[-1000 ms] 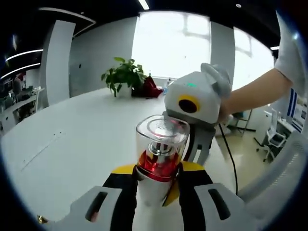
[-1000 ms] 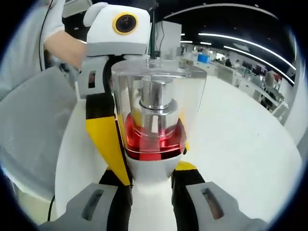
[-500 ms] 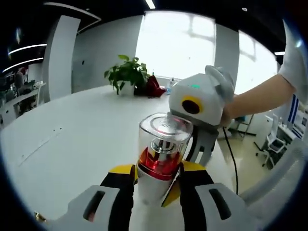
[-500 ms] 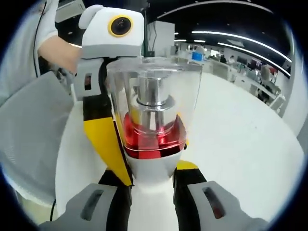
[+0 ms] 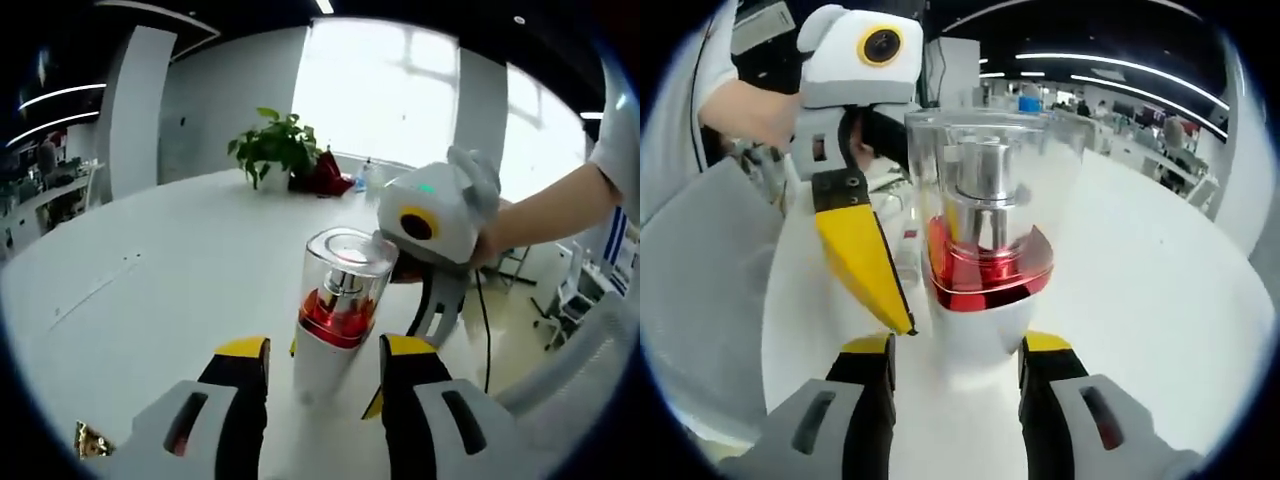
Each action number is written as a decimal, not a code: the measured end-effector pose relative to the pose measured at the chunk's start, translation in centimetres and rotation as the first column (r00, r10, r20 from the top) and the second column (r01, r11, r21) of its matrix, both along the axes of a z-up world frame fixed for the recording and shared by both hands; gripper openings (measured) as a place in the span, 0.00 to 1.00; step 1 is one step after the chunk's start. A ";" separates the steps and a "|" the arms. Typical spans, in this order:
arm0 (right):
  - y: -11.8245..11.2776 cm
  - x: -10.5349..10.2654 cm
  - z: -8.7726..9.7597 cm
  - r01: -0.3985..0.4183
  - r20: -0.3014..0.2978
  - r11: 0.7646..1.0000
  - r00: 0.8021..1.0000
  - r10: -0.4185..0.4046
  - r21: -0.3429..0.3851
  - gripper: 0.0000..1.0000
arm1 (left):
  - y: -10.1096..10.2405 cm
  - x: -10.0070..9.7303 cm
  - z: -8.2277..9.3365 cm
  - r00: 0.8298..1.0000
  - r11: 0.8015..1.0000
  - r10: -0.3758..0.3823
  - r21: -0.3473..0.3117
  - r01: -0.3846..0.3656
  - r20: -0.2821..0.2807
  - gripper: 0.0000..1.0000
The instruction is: Arrange the skincare products in the storage area until every visible bottle or jar stands upright without overlapping.
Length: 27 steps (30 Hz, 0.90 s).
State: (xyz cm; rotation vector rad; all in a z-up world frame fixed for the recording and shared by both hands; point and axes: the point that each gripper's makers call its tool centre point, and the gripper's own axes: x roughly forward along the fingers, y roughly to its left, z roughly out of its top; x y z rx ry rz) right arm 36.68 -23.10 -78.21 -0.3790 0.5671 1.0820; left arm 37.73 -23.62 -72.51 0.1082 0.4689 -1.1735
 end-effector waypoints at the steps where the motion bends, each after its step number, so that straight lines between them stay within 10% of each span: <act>1: 0.0 0.0 0.0 0.005 0.001 1.000 1.000 -0.005 0.001 0.52 | 0.2 -0.1 0.1 1.000 1.000 0.005 0.000 -0.005 -0.002 0.39; 27: 0.2 -5.6 3.1 0.287 -0.060 0.947 0.958 -0.282 0.141 0.82 | 10.7 -5.4 -0.4 0.970 0.974 0.227 0.050 -0.223 -0.089 0.67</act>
